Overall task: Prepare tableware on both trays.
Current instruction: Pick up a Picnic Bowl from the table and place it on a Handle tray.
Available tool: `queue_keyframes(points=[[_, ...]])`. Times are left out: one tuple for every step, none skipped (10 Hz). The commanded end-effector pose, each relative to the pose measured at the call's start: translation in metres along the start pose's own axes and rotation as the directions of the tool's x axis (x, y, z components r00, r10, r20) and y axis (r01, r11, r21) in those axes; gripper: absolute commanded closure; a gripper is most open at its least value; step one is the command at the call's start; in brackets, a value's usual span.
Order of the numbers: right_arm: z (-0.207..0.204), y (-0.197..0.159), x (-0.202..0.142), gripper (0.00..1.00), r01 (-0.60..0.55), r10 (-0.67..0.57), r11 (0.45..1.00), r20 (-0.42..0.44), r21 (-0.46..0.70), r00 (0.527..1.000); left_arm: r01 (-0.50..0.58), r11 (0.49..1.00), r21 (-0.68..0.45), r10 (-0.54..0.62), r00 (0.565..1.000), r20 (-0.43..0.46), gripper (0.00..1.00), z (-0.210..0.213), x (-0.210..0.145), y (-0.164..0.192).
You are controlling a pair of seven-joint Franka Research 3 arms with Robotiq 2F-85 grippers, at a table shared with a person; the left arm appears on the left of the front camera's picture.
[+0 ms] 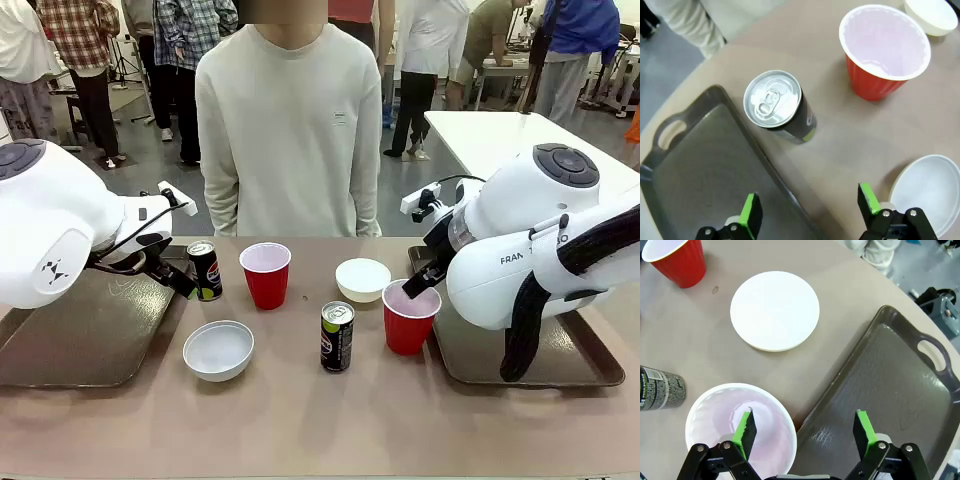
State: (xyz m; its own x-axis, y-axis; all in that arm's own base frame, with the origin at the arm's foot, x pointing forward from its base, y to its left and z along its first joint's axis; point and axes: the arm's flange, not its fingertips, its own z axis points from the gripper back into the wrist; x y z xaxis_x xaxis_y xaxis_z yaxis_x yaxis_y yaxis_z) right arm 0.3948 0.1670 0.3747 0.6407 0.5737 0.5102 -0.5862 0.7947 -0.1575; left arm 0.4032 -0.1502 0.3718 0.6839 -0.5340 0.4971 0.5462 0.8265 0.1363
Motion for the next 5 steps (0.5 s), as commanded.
queue_keyframes(points=[[0.0, 0.0, 0.0, 0.0, 0.0, 0.0, 1.0, 0.0, 0.0, 1.0, 0.0, 1.0, 0.0, 0.0, 1.0, 0.0, 0.0, 0.0, 0.0, -0.0001], [0.0, 0.0, 0.0, 0.0, 0.0, 0.0, 1.0, 0.0, 0.0, 1.0, 0.0, 1.0, 0.0, 0.0, 1.0, 0.0, 0.0, 0.0, 0.0, -0.0001], [0.0, 0.0, 0.0, 0.0, 0.0, 0.0, 1.0, 0.0, 0.0, 1.0, 0.0, 1.0, 0.0, 0.0, 1.0, 0.0, 0.0, 0.0, 0.0, -0.0001], [0.0, 0.0, 0.0, 0.0, 0.0, 0.0, 1.0, 0.0, 0.0, 1.0, 0.0, 1.0, 0.0, 0.0, 1.0, 0.0, 0.0, 0.0, 0.0, -0.0001], [0.0, 0.0, 0.0, 0.0, 0.0, 0.0, 1.0, 0.0, 0.0, 1.0, 0.0, 1.0, 0.0, 0.0, 1.0, 0.0, 0.0, 0.0, 0.0, -0.0001]])
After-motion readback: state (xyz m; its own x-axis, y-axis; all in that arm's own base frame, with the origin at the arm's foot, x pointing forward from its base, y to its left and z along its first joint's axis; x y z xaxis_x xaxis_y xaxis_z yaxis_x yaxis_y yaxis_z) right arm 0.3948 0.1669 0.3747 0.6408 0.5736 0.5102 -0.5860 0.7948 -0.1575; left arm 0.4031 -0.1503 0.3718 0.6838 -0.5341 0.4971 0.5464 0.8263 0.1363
